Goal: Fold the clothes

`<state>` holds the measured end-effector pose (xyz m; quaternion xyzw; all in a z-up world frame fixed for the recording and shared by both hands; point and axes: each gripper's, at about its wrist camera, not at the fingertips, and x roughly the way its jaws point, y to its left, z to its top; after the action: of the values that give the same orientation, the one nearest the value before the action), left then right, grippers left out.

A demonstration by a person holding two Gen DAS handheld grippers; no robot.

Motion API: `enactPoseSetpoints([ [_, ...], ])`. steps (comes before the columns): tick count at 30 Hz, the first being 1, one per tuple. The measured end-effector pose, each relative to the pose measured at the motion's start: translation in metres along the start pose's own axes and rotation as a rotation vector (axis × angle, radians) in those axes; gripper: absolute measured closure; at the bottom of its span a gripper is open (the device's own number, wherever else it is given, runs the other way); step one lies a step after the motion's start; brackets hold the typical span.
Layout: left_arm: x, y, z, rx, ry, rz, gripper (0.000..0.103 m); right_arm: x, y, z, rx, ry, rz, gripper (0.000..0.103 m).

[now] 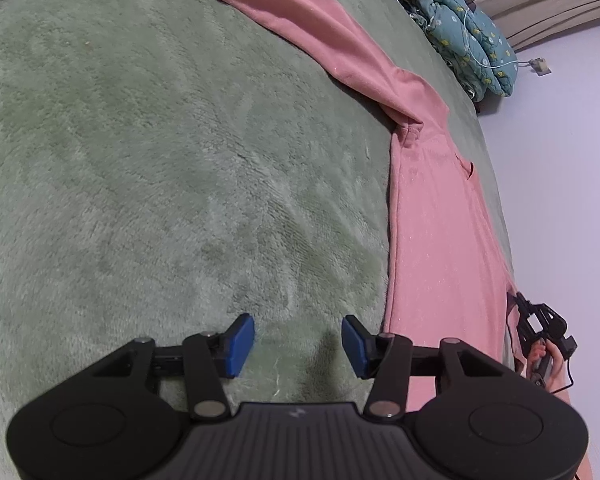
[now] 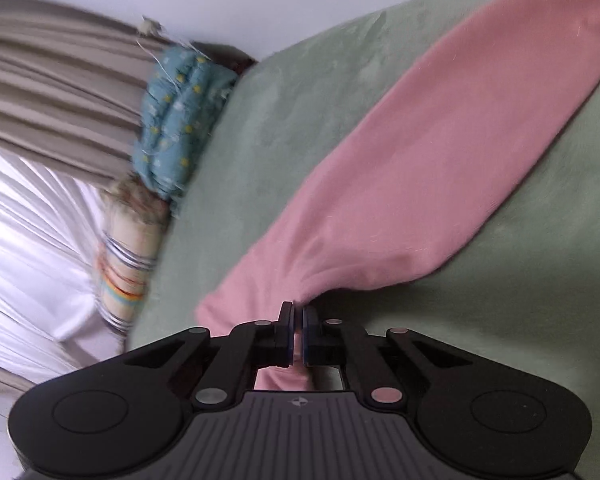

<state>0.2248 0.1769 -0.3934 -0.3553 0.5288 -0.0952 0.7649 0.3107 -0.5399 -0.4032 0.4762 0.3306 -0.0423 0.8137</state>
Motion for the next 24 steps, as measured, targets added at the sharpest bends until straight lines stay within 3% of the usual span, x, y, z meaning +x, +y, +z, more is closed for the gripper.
enactPoseSetpoints([
  [3, -0.001, -0.001, -0.001, 0.012, -0.001, 0.0, 0.055, 0.003, -0.002, -0.005, -0.003, 0.018, 0.035, 0.098],
  [5, 0.0, -0.001, -0.002, 0.008, -0.005, 0.004, 0.055, 0.006, -0.007, -0.014, 0.06, 0.007, 0.11, 0.086],
  [7, 0.0, -0.003, -0.002, 0.012, -0.008, 0.011, 0.055, 0.015, -0.007, -0.023, 0.085, -0.003, 0.141, 0.083],
  [9, 0.001, -0.005, -0.002, 0.018, -0.008, 0.02, 0.055, 0.026, -0.004, -0.032, 0.073, 0.024, 0.11, 0.083],
  [11, 0.0, -0.006, -0.002, 0.022, -0.005, 0.025, 0.055, 0.036, 0.0, -0.04, 0.025, 0.068, 0.073, 0.098],
  [18, -0.001, -0.008, -0.003, 0.033, 0.001, 0.041, 0.054, -0.009, -0.004, -0.042, -0.088, 0.036, 0.013, 0.098],
  [19, -0.001, -0.009, -0.004, 0.037, 0.0, 0.043, 0.054, -0.028, -0.015, -0.036, -0.078, -0.003, 0.014, 0.096],
  [21, -0.001, -0.01, -0.004, 0.043, 0.0, 0.048, 0.054, -0.068, -0.044, -0.025, 0.001, -0.117, 0.034, 0.082],
  [23, -0.001, -0.01, -0.004, 0.046, 0.0, 0.053, 0.054, -0.12, -0.092, -0.009, 0.205, -0.355, 0.058, 0.051],
  [24, -0.001, -0.011, -0.004, 0.044, -0.001, 0.058, 0.054, -0.138, -0.111, -0.001, 0.287, -0.441, 0.062, 0.047],
])
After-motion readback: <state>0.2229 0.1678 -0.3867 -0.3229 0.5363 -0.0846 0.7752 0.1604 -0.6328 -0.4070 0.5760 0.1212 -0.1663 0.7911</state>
